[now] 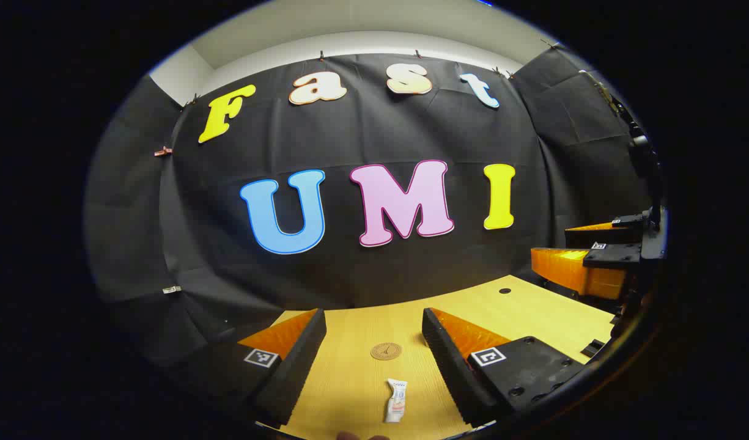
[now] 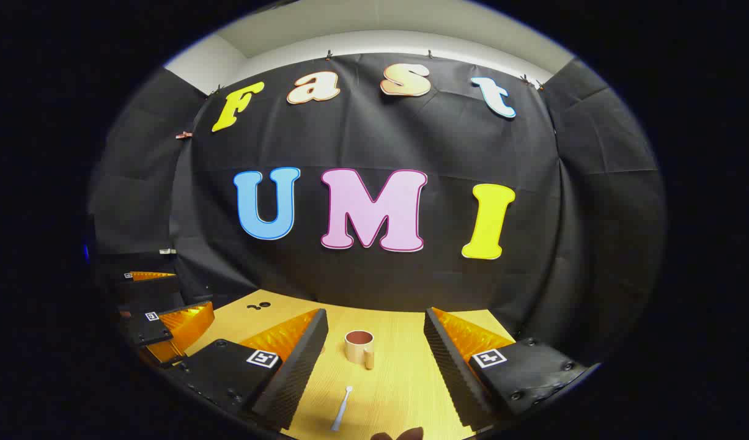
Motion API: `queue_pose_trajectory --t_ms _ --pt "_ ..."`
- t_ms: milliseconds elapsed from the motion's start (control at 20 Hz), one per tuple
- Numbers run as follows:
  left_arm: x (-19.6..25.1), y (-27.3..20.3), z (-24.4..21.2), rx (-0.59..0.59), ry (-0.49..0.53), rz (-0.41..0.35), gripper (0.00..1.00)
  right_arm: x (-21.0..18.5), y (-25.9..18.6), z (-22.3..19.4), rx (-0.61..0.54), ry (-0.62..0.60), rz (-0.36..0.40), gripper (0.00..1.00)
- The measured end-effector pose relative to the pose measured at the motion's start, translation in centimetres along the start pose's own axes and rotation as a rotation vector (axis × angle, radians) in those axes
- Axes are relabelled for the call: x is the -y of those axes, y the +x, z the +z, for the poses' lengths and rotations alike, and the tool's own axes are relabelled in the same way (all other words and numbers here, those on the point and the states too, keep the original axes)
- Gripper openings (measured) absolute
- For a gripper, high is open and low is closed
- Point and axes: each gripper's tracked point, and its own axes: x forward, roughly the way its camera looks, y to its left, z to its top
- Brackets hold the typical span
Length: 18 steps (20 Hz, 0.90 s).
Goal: Put the toothbrush and toothpaste on the desktop into the cup, then pick up the cup and place it on the coaster on the desktop.
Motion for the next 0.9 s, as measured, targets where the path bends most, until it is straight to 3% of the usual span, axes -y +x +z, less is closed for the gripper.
queue_pose_trajectory --t_ms 900 --pt "1.8 2.9 -2.5 -0.073 0.032 -0.03 0.98 0.8 2.1 -2.0 -0.051 -0.002 0.008 0.97"
